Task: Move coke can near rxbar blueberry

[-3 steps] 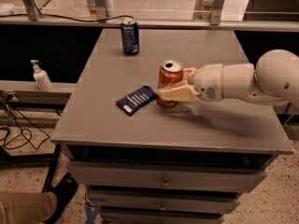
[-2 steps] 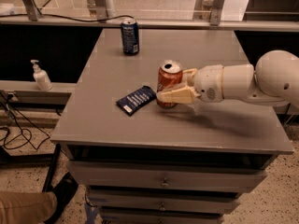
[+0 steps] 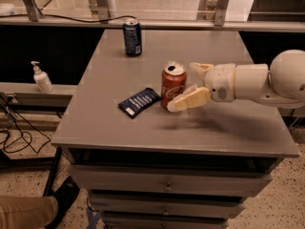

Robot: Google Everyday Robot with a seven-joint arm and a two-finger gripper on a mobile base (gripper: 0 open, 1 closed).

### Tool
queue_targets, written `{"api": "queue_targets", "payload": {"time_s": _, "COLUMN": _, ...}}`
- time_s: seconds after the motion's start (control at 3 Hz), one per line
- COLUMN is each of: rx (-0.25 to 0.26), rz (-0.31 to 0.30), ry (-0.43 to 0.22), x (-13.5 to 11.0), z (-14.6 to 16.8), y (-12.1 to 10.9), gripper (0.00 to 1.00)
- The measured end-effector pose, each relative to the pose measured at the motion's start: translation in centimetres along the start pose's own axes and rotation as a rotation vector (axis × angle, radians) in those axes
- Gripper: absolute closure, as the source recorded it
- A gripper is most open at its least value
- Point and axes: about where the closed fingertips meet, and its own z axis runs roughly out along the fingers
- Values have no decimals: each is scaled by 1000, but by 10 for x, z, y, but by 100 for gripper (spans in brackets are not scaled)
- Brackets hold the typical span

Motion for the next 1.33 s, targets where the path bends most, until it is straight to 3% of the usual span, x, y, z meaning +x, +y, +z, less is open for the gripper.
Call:
{"api": "queue_targets", "payload": {"time_s": 0.33, "rx": 138, "rz": -10, "ry": -20, "x": -9, "z": -46, "y": -31, "gripper": 0}}
{"api": "queue_targets", "payload": {"time_s": 1.0, "rx": 525, "rz": -31, "ry": -119, "x": -42, "z": -182, "y": -96, "gripper": 0}}
{"api": "queue_targets", "payload": {"time_s": 1.33, "rx": 547, "rz": -30, "ry": -124, "x": -43, "z": -188, "y": -100, "gripper": 0}}
